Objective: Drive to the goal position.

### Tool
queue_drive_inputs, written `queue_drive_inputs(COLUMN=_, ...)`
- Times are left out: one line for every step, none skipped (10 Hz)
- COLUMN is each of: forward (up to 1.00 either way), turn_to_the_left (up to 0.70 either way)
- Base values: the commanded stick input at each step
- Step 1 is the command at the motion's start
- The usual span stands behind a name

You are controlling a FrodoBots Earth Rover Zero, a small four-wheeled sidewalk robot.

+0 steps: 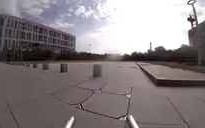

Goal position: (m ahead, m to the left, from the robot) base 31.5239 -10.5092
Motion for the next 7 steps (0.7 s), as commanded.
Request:
queue_drive_inputs(forward=1.00, turn_to_the_left=-0.26)
queue_drive_inputs(forward=1.00, turn_to_the_left=-0.22)
queue_drive_inputs(forward=1.00, turn_to_the_left=0.00)
queue_drive_inputs(forward=1.00, turn_to_the_left=0.00)
queue_drive_inputs(forward=1.00, turn_to_the_left=0.00)
queue_drive_inputs(forward=1.00, turn_to_the_left=0.00)
queue_drive_inputs(forward=1.00, turn_to_the_left=0.00)
